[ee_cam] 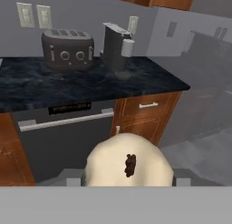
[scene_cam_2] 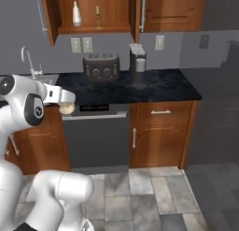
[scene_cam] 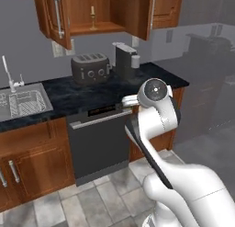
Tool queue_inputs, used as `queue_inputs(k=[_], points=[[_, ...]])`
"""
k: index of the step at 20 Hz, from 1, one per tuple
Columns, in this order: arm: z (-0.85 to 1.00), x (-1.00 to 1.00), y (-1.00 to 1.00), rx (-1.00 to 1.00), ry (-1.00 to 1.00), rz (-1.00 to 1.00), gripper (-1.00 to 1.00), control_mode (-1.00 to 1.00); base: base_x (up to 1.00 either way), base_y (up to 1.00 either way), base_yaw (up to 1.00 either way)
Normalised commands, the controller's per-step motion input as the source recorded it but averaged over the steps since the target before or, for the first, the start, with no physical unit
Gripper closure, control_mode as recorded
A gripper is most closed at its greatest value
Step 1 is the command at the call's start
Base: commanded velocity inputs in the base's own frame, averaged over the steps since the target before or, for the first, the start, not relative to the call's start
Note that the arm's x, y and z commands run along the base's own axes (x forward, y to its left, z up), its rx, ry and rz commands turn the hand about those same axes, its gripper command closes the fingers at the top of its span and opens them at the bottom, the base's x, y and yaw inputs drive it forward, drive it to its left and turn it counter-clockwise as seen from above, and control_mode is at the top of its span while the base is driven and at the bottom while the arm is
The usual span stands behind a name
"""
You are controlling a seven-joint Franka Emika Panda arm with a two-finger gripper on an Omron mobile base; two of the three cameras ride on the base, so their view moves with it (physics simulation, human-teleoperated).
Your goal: Pick the candle and candle from the dining table and place them in the open cabinet. Close the cabinet after placing the objects.
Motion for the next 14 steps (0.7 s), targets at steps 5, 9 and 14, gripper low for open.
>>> queue_inputs(k=[5,9,14], points=[[0.0,0.0,0.0,0.0,0.0,0.0,1.0,1.0,0.54,-0.24,0.19],[0.0,0.0,0.0,0.0,0.0,0.0,1.0,1.0,0.37,-0.46,0.21],[0.0,0.0,0.0,0.0,0.0,0.0,1.0,1.0,0.33,-0.48,0.21]])
